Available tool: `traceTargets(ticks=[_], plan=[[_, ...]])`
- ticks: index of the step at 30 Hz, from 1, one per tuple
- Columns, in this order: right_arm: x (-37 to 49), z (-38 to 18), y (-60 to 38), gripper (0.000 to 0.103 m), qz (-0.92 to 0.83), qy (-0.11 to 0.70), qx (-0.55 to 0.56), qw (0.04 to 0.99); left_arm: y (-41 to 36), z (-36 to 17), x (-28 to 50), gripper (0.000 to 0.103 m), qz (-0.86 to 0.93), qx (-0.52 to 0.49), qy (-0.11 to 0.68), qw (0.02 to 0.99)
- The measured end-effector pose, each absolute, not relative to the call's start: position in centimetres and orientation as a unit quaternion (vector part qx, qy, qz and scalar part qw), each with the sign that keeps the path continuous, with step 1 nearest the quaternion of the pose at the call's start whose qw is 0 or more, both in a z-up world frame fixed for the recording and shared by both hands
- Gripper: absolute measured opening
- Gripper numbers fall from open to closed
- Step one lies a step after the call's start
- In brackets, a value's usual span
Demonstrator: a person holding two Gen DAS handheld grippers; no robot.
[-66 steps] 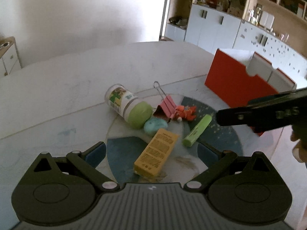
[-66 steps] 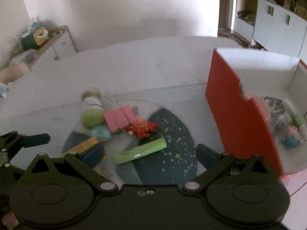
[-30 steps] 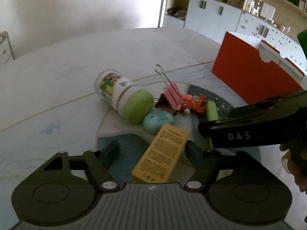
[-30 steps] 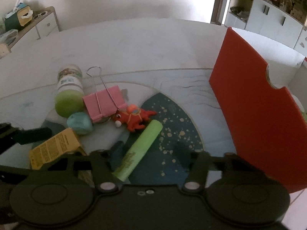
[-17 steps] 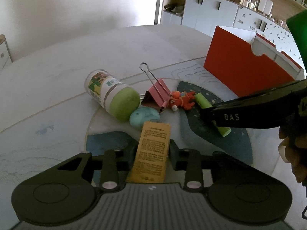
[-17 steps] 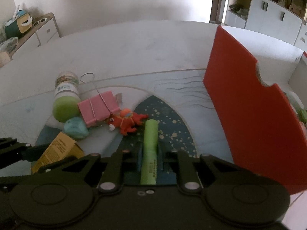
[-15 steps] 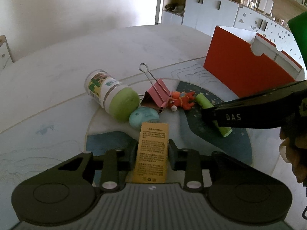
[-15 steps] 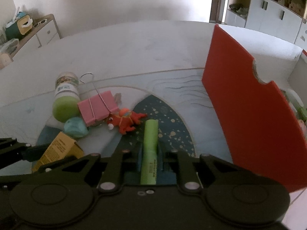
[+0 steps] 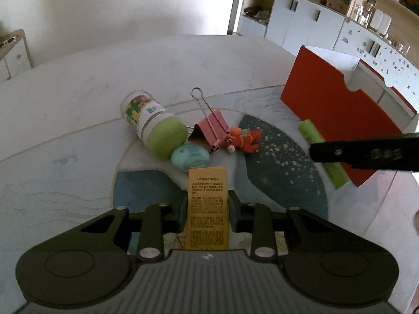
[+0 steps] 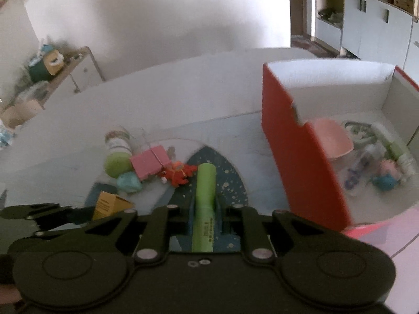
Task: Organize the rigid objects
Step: 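Grasp the yellow box with left tool while right tool grasps green highlighter, then carry the yellow box and highlighter over the red box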
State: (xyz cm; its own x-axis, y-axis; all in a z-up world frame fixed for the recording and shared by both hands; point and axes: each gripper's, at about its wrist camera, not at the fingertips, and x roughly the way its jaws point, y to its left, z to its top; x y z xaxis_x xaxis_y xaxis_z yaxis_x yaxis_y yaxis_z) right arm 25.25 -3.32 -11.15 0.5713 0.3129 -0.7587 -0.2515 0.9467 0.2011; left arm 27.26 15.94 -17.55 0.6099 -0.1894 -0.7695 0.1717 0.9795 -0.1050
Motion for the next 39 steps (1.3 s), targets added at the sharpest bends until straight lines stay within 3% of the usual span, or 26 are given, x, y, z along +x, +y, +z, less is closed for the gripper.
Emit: traceTargets(ticks=[14,39], plan=[[24.6,-5.2,-9.6,0.015,0.217,0.387,0.046,0.895,14.2,-14.2,26.0,0.030,-0.059,-0.033,0.418,0.906],[29.7,-5.8,-24.4,0.016,0.165,0.360,0.061,0.916,1.2,-3.2,29.5,0.029,-0.127,-0.048,0.348,0.928]])
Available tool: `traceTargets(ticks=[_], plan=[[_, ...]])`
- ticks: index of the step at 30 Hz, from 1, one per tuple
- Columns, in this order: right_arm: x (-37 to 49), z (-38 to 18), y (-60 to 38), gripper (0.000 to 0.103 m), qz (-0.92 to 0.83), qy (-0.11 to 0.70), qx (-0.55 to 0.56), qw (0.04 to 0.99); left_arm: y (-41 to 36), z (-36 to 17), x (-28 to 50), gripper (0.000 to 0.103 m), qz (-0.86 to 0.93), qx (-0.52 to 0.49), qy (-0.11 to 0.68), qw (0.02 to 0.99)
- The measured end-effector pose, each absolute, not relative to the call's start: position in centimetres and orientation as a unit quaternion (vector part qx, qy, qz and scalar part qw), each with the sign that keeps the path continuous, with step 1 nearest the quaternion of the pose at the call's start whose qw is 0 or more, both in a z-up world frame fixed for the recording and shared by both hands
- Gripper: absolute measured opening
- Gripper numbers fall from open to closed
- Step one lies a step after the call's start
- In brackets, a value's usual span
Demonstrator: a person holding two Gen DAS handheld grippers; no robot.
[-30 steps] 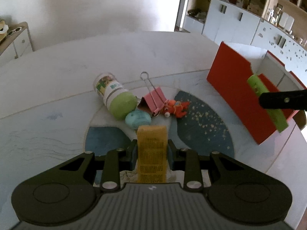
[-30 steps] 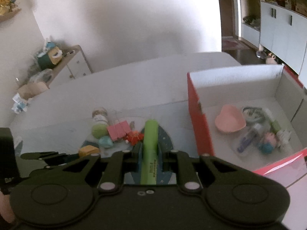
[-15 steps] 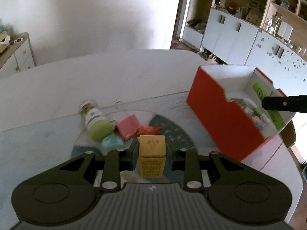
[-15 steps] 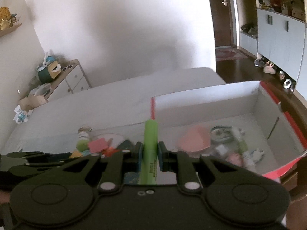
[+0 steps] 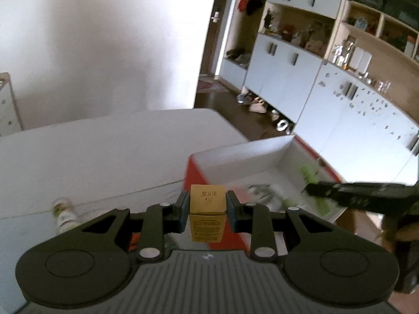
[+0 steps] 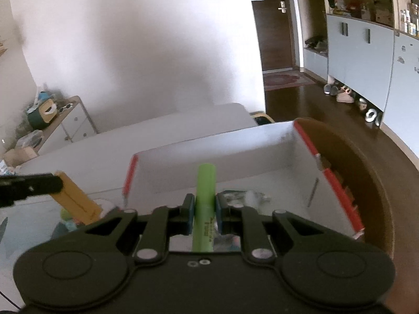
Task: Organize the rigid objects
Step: 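Carry the yellow box and highlighter over the red box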
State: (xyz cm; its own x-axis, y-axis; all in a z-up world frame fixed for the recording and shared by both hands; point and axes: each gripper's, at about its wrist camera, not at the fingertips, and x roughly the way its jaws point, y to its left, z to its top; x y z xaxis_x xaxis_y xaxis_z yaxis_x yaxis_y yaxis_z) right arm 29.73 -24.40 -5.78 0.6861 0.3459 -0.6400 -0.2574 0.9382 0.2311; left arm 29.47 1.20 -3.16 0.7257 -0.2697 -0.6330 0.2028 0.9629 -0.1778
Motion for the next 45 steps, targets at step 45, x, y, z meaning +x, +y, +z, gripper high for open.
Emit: traceTargets(ticks=[45], plan=[[35.2,-13.1,-27.7,0.016,0.172,0.436,-0.033,0.883,-12.8,-12.0,41.0,0.029,-0.153,0.092,0.481,0.859]])
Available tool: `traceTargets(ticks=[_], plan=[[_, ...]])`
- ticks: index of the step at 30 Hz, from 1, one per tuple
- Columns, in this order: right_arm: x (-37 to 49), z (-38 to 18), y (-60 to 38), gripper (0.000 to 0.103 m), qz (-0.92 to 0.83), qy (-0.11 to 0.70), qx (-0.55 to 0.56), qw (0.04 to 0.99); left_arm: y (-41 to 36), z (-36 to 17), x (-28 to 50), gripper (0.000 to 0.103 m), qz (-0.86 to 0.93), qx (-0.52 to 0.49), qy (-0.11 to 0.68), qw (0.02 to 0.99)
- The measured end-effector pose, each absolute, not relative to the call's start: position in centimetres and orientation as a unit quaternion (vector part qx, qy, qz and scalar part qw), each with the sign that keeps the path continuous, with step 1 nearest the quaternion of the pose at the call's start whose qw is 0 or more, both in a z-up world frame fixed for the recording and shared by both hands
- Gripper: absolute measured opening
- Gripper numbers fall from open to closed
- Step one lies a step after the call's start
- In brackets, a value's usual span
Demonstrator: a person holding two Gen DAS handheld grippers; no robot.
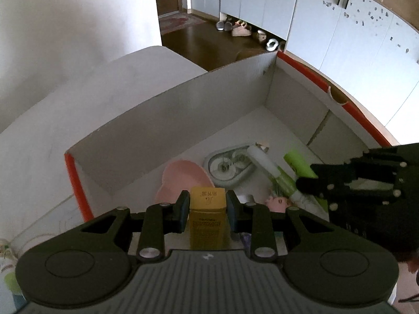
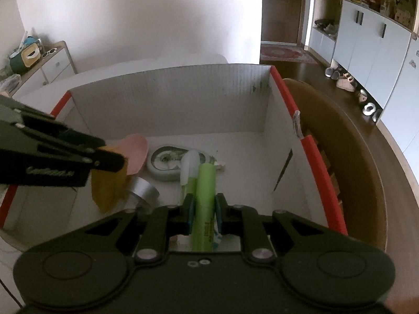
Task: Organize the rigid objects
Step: 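Carry the yellow box and highlighter over the red box, then lower the yellow box and highlighter into the box and open both tools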
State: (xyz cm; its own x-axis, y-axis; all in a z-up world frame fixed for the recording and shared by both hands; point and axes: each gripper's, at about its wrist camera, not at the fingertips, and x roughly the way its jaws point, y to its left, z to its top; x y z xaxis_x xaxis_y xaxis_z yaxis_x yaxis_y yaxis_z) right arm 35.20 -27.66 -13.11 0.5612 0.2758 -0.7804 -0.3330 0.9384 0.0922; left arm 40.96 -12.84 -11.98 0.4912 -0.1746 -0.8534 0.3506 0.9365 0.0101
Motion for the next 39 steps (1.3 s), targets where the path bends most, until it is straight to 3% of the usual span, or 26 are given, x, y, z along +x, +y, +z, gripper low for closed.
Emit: traceTargets(ticks=[10,17,29,33,39], plan=[[35.4,-12.9,-28.0,0.023,0.173,0.448,-0.028,0.877,-14.1,-13.0,43.0,0.029,-0.149,0.121,0.483,0.854],[34.8,-12.4,-28.3,0.035,0.175,0.446,-0.022,0.877,-14.2,-13.8,43.0,0.030,-0.149,0.133,0.502,0.841],[32.9,-10.2,-29.6,0.041,0.184,0.431,-0.001,0.883,-12.2,-12.3,40.6,0.032,-0.141,0.079,0.495,0.854],[32.1,-9.4,-29.4,0.051,0.189,0.422,0.003,0.887,-11.8,-11.2,39.5,0.032,-0.137,0.063,0.480,0.864],[30.9,-8.0,-29.0,0.055,0.204,0.408,0.001,0.890,-10.8,-9.7,37.6,0.032,-0.132,0.038,0.464,0.875]])
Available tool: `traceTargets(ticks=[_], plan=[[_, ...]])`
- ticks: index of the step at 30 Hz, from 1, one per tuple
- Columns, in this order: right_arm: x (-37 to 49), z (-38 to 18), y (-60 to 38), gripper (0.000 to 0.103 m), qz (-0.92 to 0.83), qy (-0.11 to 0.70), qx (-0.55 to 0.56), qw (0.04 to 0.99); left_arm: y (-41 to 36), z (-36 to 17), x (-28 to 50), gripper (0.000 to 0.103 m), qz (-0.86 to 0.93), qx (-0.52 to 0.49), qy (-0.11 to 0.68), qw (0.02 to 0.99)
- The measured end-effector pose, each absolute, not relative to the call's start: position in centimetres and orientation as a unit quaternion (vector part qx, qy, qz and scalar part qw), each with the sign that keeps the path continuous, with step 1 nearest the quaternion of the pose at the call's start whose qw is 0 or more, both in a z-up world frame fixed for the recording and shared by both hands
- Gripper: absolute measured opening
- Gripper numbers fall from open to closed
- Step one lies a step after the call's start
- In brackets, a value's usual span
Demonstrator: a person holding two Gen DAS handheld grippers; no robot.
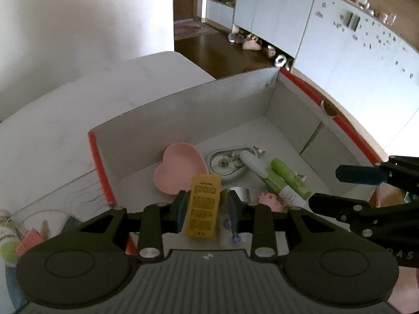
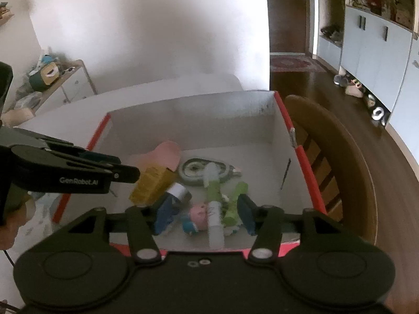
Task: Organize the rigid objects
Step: 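Lower the yellow box and highlighter into the box and open both tools, then withdraw both tools from the box back over the table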
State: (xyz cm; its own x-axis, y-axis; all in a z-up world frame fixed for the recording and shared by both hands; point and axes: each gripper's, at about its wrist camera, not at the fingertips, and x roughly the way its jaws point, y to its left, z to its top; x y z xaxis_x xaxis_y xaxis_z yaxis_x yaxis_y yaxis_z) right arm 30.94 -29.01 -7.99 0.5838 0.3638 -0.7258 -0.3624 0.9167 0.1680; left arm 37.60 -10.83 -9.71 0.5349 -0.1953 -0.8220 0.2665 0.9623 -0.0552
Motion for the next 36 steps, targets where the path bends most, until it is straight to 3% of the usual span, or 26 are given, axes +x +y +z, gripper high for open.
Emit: traceTargets(ticks=[10,11,12,14,25,30,33,36], plan=[[29.2,-5.7,-27.8,0.064,0.227,0.388,0.004,0.893,-10.0,-7.1,34.2,0.033,-0.133,0.013,0.431,0.892],[29.0,-5.6,-27.6,0.064,0.229,0.387,0.003,0.893,-9.9,-6.9,33.8,0.042,-0.134,0.011,0.428,0.894],[28.8,-5.4,-27.4,0.065,0.232,0.386,0.003,0.893,-9.7,-6.6,33.5,0.060,-0.134,0.008,0.423,0.896],[28.4,-5.0,-27.1,0.067,0.235,0.383,0.002,0.893,-9.2,-5.9,32.4,0.068,-0.131,0.002,0.407,0.904],[26.5,-3.8,-25.6,0.082,0.236,0.367,0.010,0.900,-5.5,-4.4,30.1,0.072,-0.124,-0.025,0.386,0.914],[25.1,-2.9,-23.9,0.096,0.240,0.349,0.011,0.906,-3.3,-4.4,28.8,0.073,-0.120,-0.033,0.384,0.915],[24.1,-2.3,-22.7,0.100,0.245,0.335,0.016,0.910,-1.9,-4.4,27.8,0.082,-0.115,-0.035,0.379,0.918],[23.4,-1.9,-21.3,0.101,0.248,0.328,0.021,0.911,-0.1,-4.2,26.9,0.082,-0.115,-0.041,0.372,0.920]])
